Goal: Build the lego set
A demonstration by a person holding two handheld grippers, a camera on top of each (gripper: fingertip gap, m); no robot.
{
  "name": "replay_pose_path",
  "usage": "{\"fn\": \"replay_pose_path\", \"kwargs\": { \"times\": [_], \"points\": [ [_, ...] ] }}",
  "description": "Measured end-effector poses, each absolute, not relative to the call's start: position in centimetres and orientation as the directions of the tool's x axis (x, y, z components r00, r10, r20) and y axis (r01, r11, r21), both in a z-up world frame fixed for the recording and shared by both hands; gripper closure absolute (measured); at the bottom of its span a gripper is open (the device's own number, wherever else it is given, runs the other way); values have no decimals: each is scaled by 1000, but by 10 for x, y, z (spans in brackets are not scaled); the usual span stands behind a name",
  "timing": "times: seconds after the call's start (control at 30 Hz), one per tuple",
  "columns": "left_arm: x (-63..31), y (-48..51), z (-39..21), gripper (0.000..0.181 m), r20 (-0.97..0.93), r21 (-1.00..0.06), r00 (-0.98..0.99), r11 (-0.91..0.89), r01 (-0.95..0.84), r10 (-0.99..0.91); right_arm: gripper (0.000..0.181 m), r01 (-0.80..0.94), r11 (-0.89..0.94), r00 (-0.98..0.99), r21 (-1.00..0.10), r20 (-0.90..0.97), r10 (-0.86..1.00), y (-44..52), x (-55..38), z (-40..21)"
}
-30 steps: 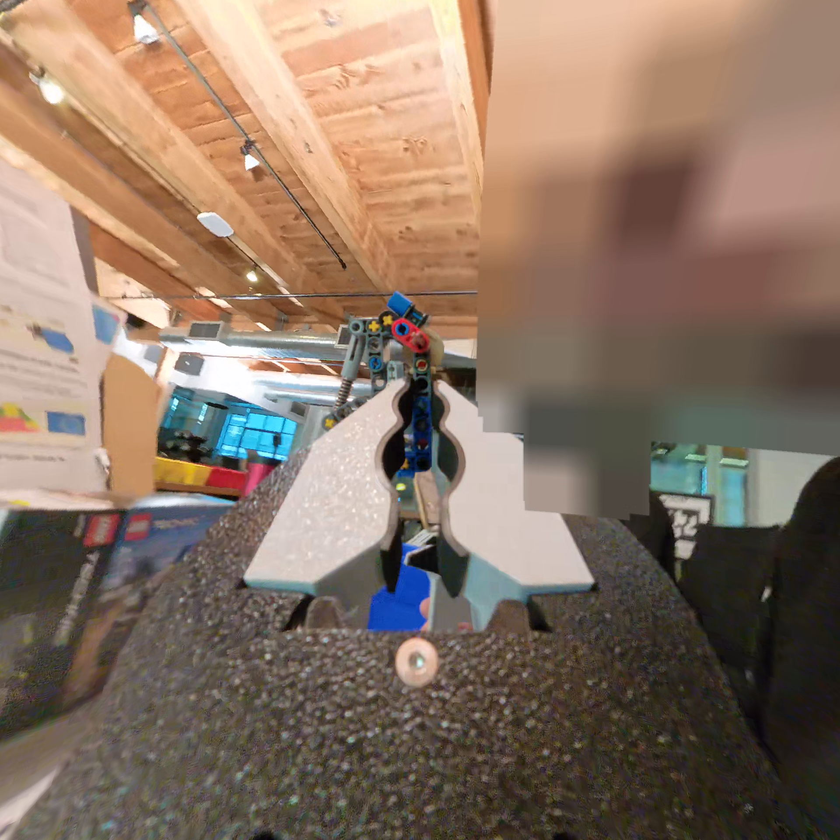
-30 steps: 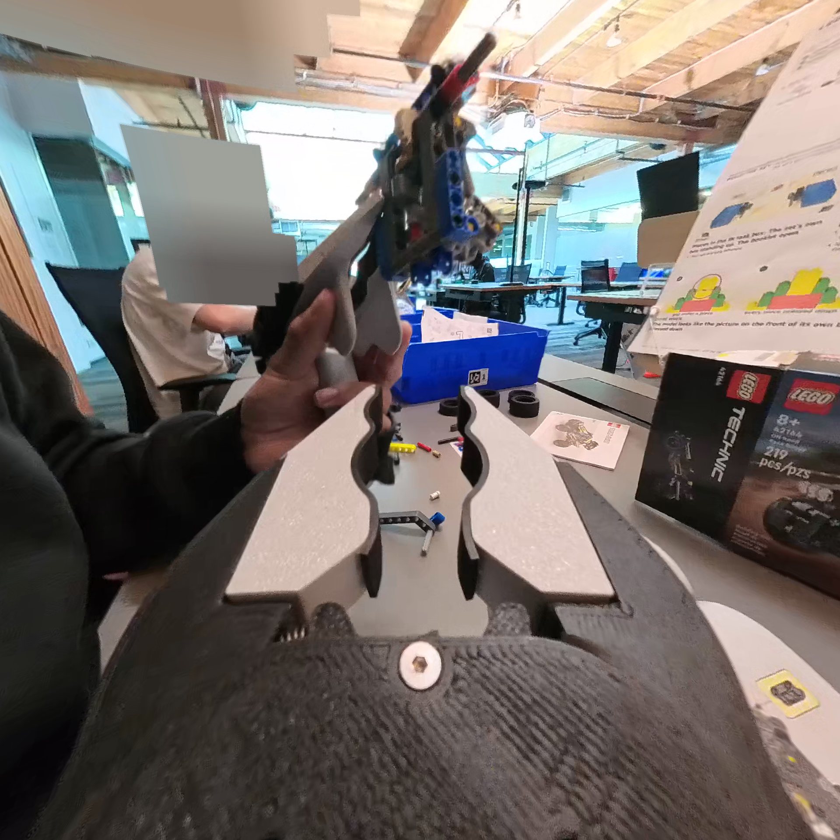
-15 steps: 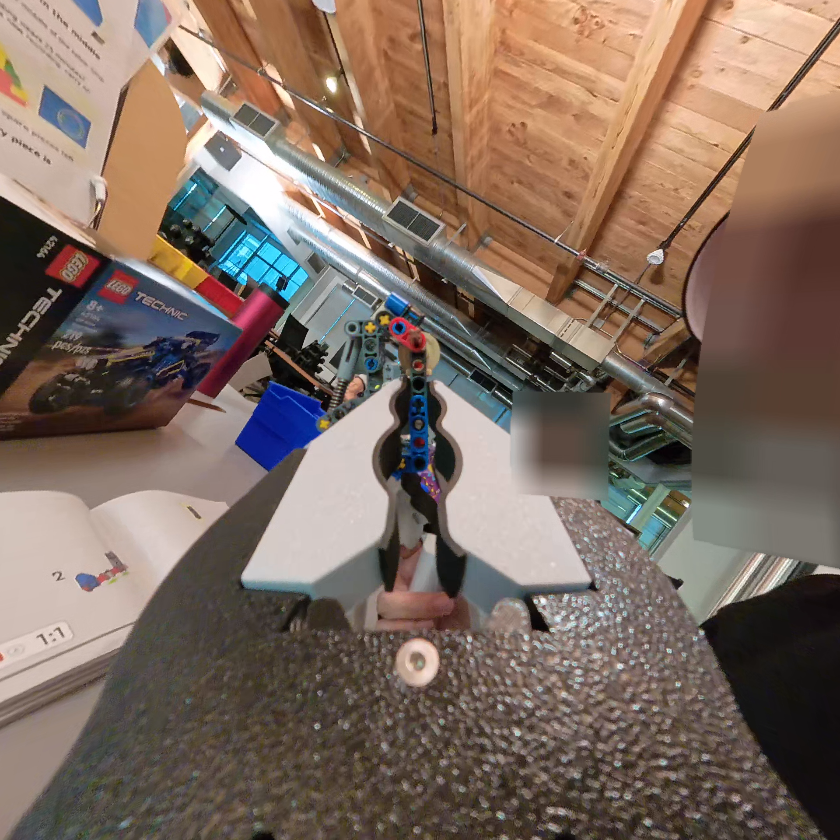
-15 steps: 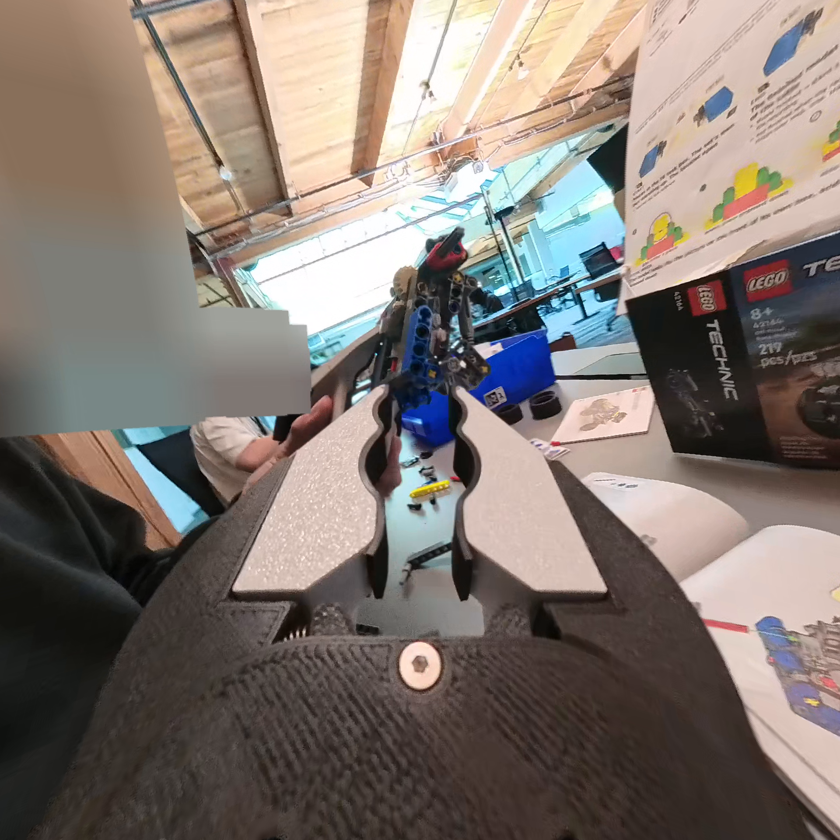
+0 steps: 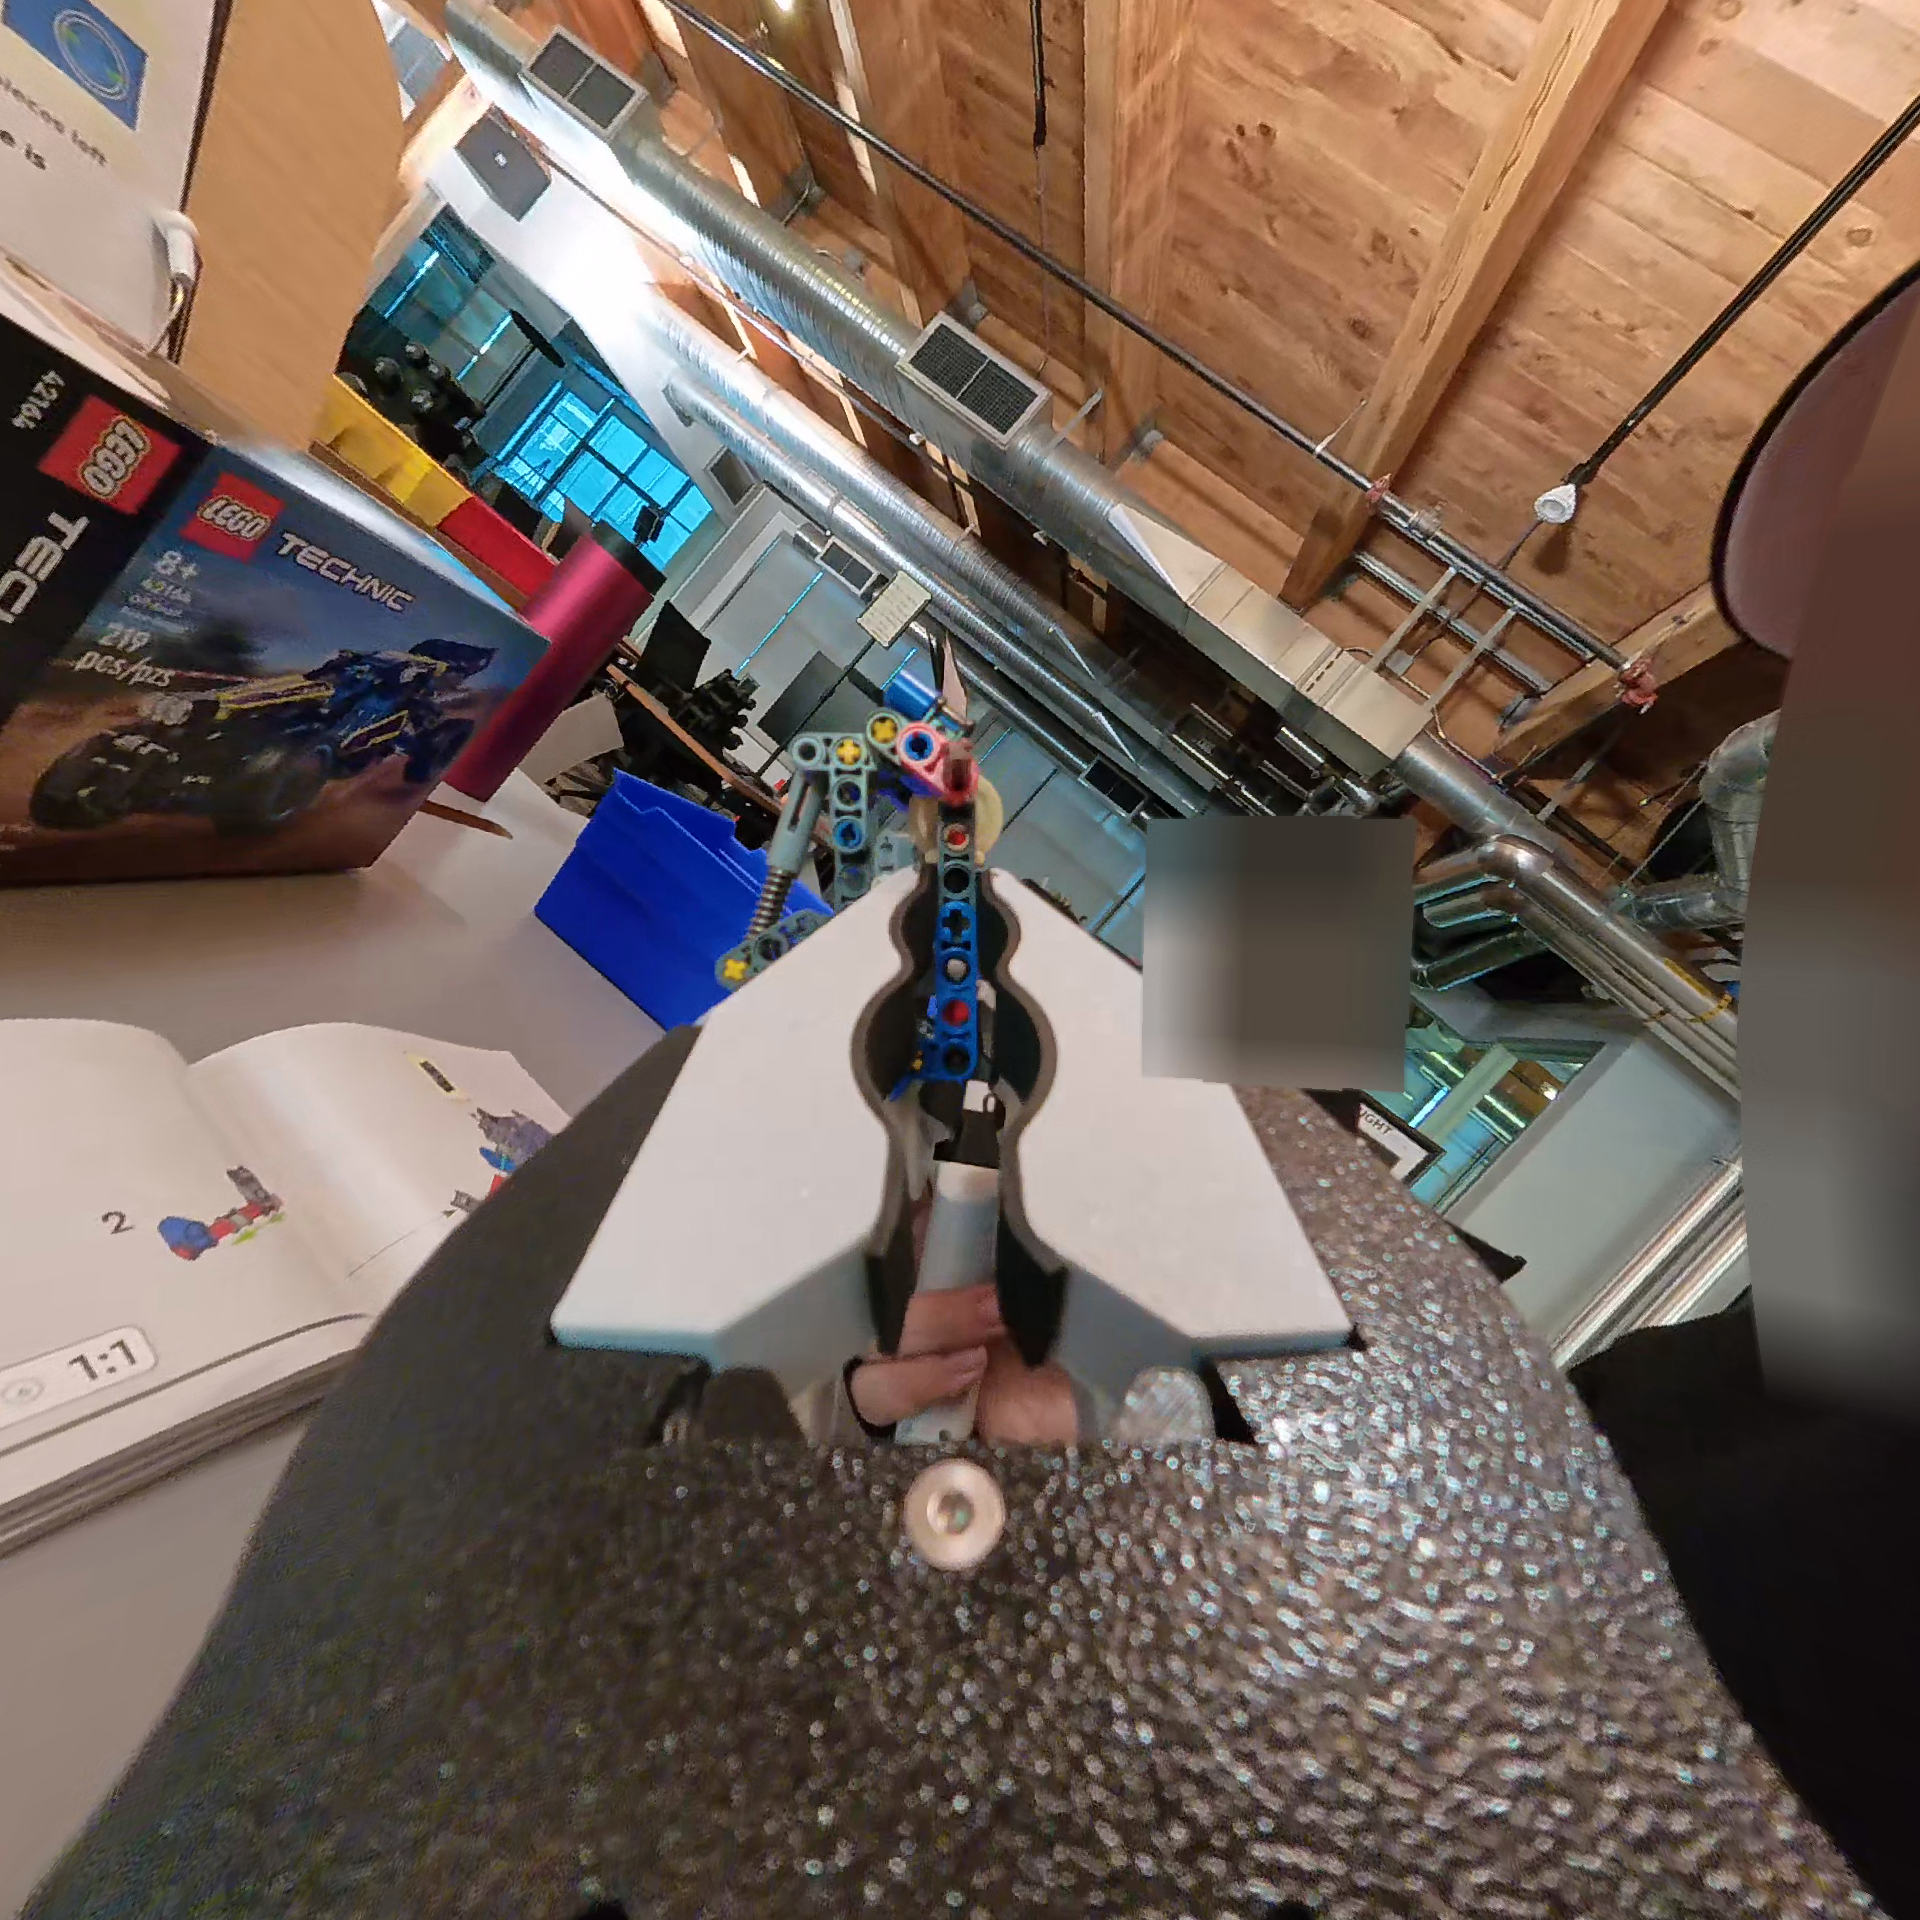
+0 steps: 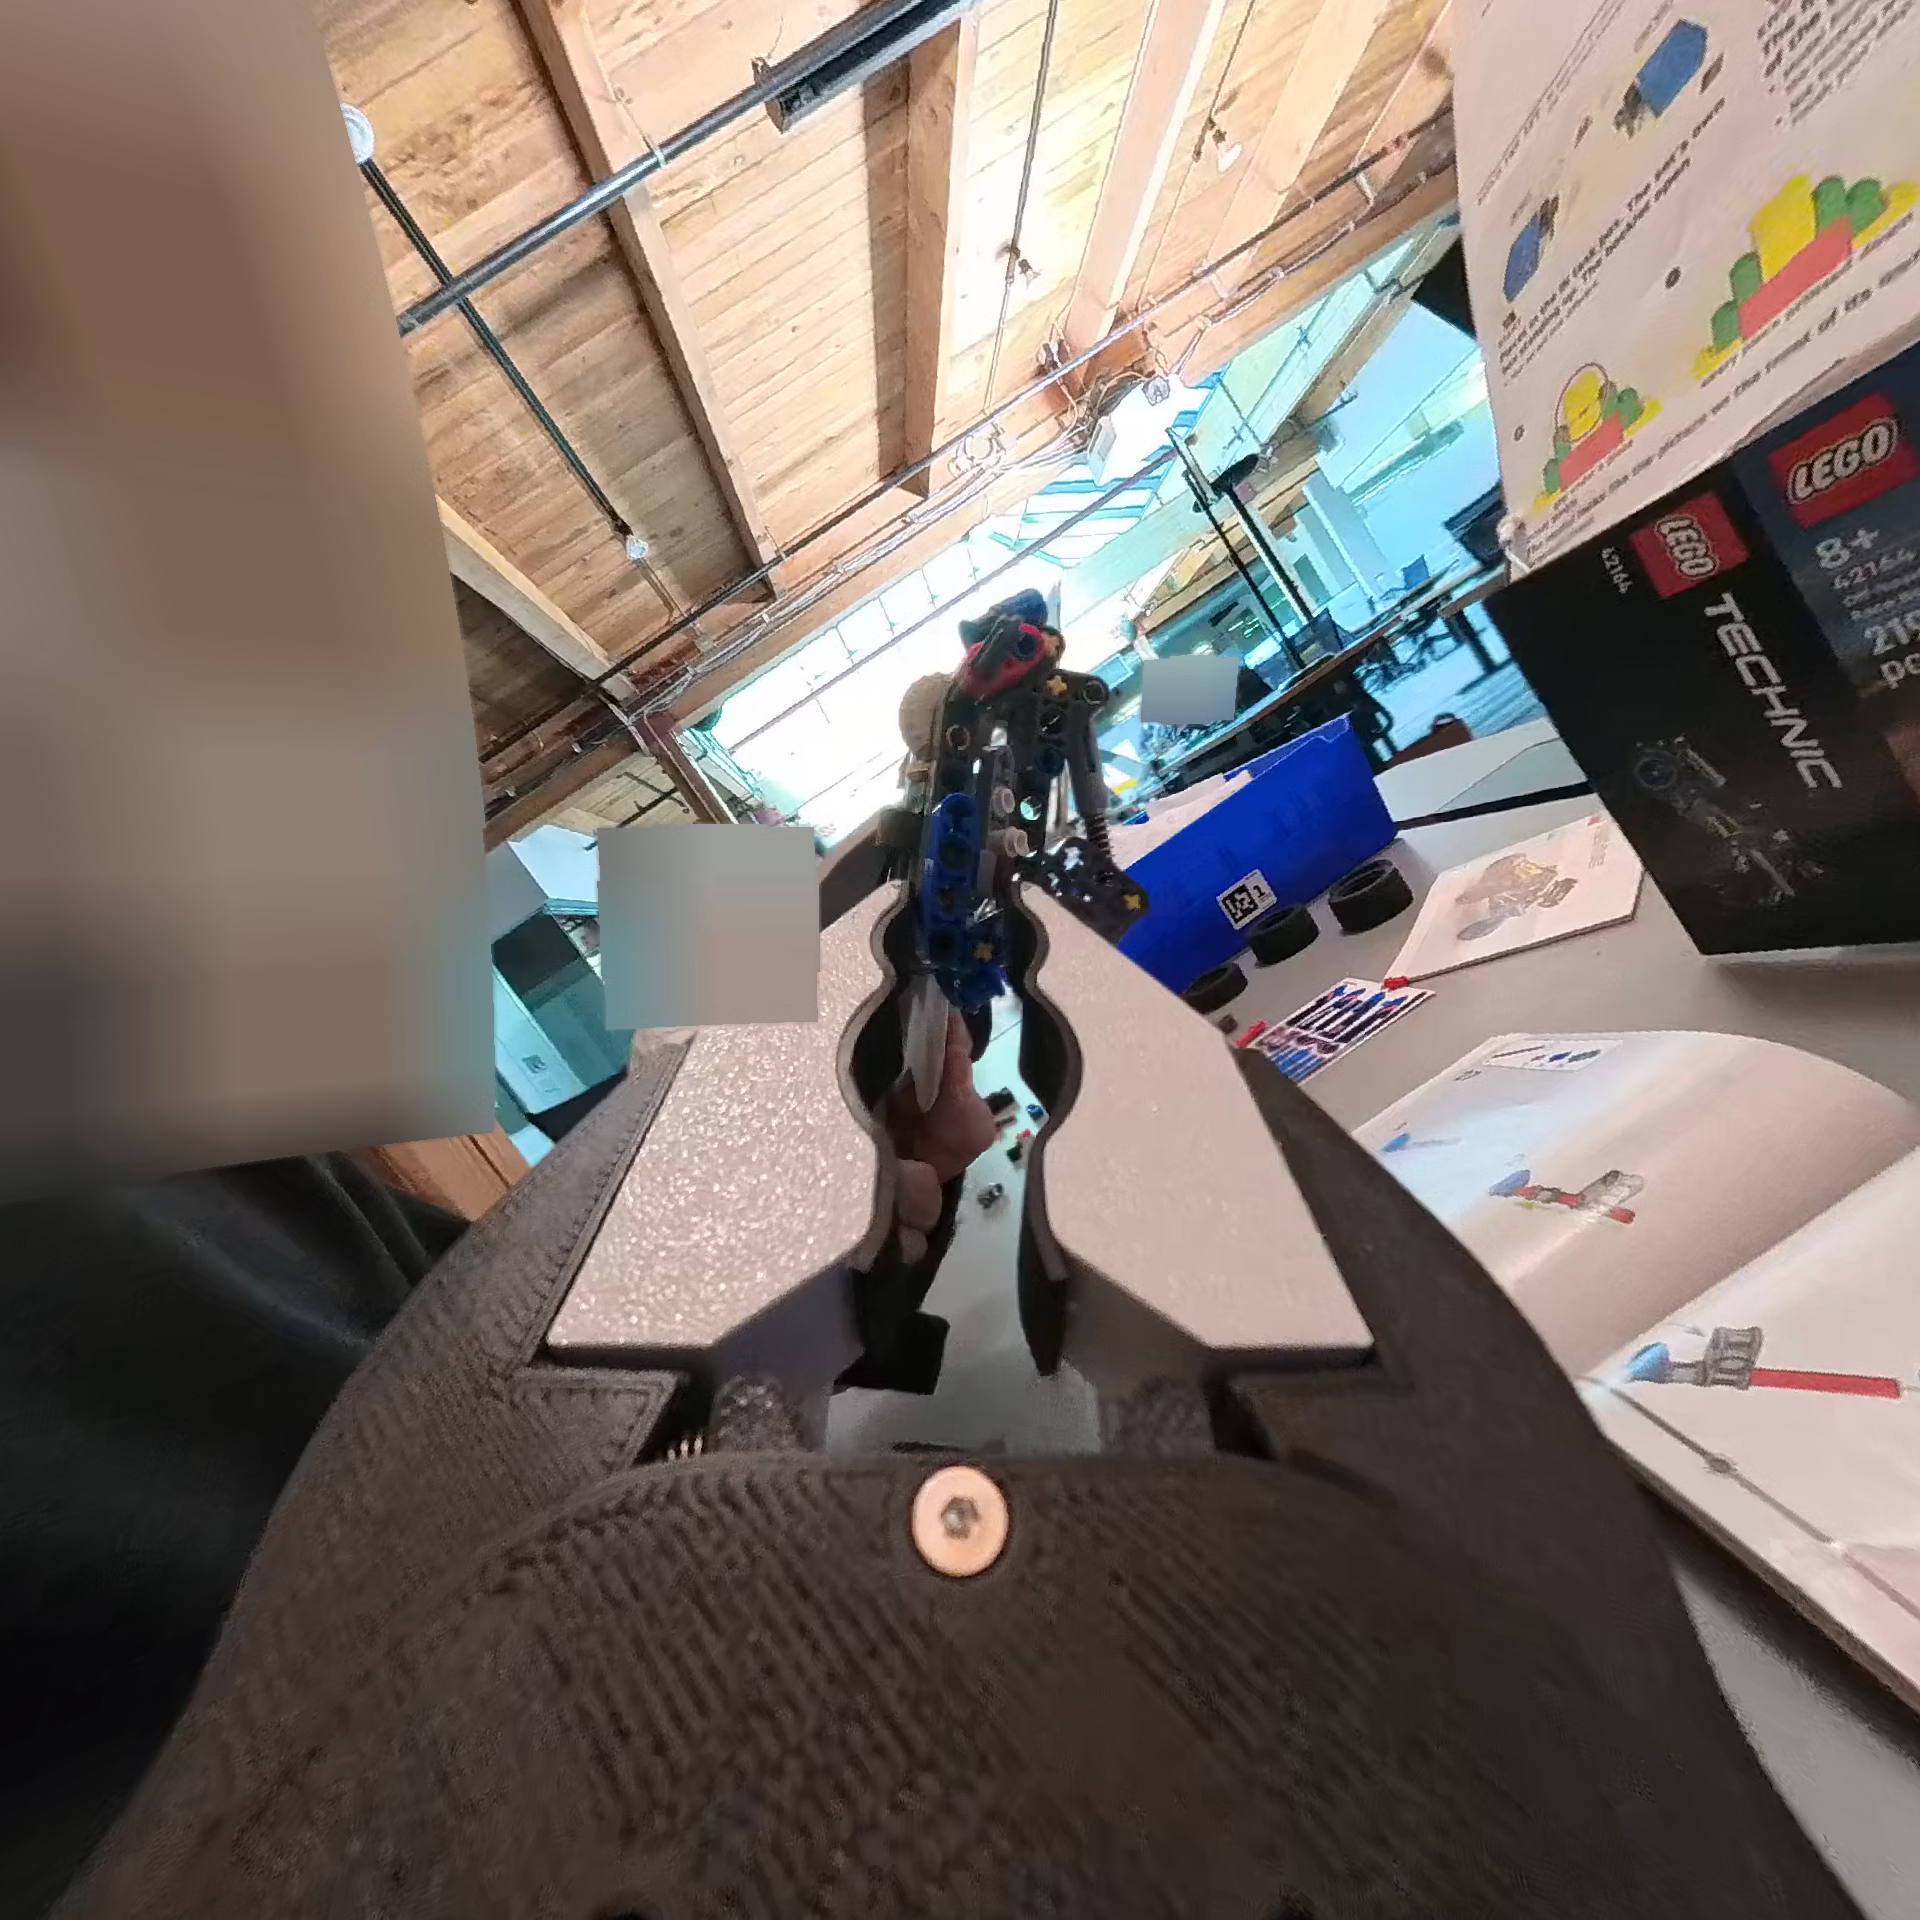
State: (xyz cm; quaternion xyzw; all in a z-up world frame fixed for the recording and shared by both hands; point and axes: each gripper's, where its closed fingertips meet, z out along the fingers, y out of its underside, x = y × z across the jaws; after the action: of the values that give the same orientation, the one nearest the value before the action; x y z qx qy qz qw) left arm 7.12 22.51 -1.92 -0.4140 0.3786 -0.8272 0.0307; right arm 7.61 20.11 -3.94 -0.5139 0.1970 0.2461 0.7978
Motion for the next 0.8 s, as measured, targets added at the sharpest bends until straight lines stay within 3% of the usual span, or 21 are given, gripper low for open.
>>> {"fn": "replay_pose_path", "kwargs": {
  "times": [0.03, 0.27, 0.37, 0.47, 0.6, 0.8],
  "points": [
    [71, 225, -19, 178, 654, -662, -657, -704, -259, -374, 168, -607, 345, 793, -716, -575, 201, 202, 76, -40],
    [72, 225, -23, 177, 560, -769, -689, -598, -225, -460, 168, -495, 371, 865, -786, -487, 120, 198, 78, -36],
    [73, 227, -25, 174, 511, -807, -701, -559, -192, -497, 169, -258, 352, 957, -900, -289, -38, 196, 77, -32],
    [72, 227, -27, 170, 489, -820, -721, -540, -188, -492, 168, 123, 227, 970, -966, 70, -231, 197, 72, -31],
    [73, 227, -32, 165, 480, -832, -736, -515, -208, -478, 172, 534, -29, 768, -845, 500, -400, 198, 72, -32],
    [74, 226, -36, 164, 468, -838, -753, -503, -211, -463, 171, 758, -231, 498, -610, 769, -400, 203, 68, -34]
  ]
}}
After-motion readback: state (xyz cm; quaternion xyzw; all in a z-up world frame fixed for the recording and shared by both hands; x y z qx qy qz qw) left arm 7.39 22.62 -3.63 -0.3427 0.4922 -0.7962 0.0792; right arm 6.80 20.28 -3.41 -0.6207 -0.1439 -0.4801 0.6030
